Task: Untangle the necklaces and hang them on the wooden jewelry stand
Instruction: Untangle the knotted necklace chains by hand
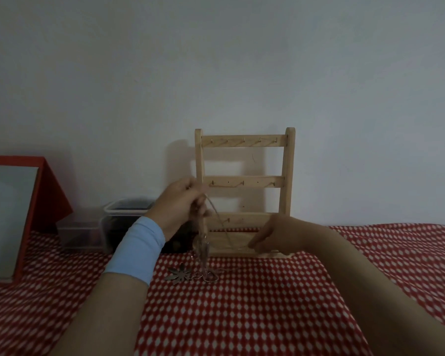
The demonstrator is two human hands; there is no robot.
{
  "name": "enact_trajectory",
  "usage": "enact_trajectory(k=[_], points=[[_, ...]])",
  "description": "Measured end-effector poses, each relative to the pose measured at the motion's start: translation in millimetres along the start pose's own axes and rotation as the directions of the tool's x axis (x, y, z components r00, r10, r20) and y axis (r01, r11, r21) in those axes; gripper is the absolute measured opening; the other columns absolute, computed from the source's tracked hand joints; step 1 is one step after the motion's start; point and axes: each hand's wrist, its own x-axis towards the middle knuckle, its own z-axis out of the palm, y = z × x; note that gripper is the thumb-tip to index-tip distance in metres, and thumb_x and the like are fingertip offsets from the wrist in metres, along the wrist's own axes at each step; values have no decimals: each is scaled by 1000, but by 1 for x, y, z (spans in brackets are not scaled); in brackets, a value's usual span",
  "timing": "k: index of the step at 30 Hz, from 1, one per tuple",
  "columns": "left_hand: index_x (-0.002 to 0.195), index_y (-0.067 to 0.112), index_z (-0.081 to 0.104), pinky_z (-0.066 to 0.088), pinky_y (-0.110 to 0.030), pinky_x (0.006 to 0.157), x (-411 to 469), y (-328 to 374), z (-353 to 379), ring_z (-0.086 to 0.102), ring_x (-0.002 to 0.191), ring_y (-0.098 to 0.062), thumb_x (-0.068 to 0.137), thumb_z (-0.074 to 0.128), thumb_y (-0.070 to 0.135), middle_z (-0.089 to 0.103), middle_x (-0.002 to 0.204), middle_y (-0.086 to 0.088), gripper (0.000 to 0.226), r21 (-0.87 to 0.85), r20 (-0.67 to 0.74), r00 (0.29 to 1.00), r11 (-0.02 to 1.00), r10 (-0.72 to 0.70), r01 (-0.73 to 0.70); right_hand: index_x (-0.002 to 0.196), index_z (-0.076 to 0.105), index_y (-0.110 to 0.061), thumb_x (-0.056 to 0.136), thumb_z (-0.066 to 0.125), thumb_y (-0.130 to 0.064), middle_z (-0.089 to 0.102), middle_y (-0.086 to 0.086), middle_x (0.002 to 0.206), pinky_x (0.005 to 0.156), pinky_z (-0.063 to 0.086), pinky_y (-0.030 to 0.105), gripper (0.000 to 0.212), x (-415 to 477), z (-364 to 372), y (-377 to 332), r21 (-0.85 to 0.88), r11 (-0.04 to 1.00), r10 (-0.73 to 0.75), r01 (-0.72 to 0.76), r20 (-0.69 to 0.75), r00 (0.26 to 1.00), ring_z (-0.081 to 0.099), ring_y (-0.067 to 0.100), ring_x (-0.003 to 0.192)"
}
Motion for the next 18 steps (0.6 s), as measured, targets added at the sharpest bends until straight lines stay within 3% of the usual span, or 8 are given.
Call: enact_trajectory(k=[2, 4, 7, 10, 12, 14, 16, 18], points=[[74, 12, 43, 57, -38, 70, 1, 5, 0, 57, 56, -18, 101, 47, 10, 58, 66, -7, 27, -225, -55, 997, 972, 56, -67, 113, 78, -32, 94, 70, -40, 72, -7, 111, 88, 56, 29, 22, 1, 3, 1, -68, 997, 51, -47, 68, 996, 68, 16, 97], [73, 14, 41, 58, -38, 73, 2, 9, -2, 61, 60, -19, 100, 48, 7, 66, 75, -9, 29, -308, -60, 996, 948, 67, -82, 116, 77, -28, 91, 71, -47, 70, -2, 108, 76, 61, 28, 32, -1, 4, 2, -151, 978, 163, -142, 135, 977, 69, 16, 87], [77, 13, 43, 60, -38, 69, 0, 10, -5, 61, 65, -21, 97, 48, -2, 67, 88, -13, 26, -195, 13, 999, 980, 45, -42, 119, 74, -17, 90, 72, -45, 73, 3, 108, 73, 61, 28, 40, -3, 0, 2, -243, 949, 245, -200, 167, 955, 67, 13, 80], [92, 11, 55, 58, -34, 61, -4, 12, -1, 60, 62, -22, 93, 45, -13, 68, 93, -11, 26, -87, 120, 992, 996, 43, -32, 123, 74, -25, 92, 69, -36, 69, -3, 127, 100, 52, 37, 33, -8, -2, -6, -297, 951, 144, -91, 164, 976, 63, 15, 108], [95, 11, 63, 58, -33, 62, -7, 14, 7, 63, 63, -21, 93, 44, -14, 70, 97, -8, 32, -13, 184, 981, 998, 61, -60, 131, 68, -27, 95, 65, -24, 62, -5, 134, 111, 40, 38, 36, -10, 1, -16, -198, 980, 20, 0, 100, 995, 55, 14, 122], [96, 10, 68, 59, -33, 68, -9, 15, 16, 69, 75, -23, 94, 45, -12, 69, 104, -7, 32, 7, 224, 971, 996, 84, -88, 134, 65, -26, 94, 63, -14, 64, -4, 132, 104, 43, 28, 42, -9, 5, -28, 10, 990, -139, 139, 22, 990, 57, 11, 120], [101, 7, 69, 59, -34, 74, -10, 15, 22, 72, 88, -25, 95, 46, -11, 70, 112, -6, 30, 21, 220, 970, 993, 105, -112, 136, 62, -27, 94, 64, -15, 68, -7, 128, 95, 46, 22, 44, -8, 9, -37, 190, 957, -229, 218, 35, 973, 61, 6, 116], [106, 7, 69, 59, -35, 80, -8, 15, 24, 71, 97, -23, 95, 46, -11, 70, 114, -6, 31, 13, 195, 973, 991, 125, -131, 139, 57, -27, 93, 70, -24, 68, -9, 128, 100, 49, 26, 49, -7, 16, -42, 236, 950, -236, 206, 107, 966, 62, 6, 117]])
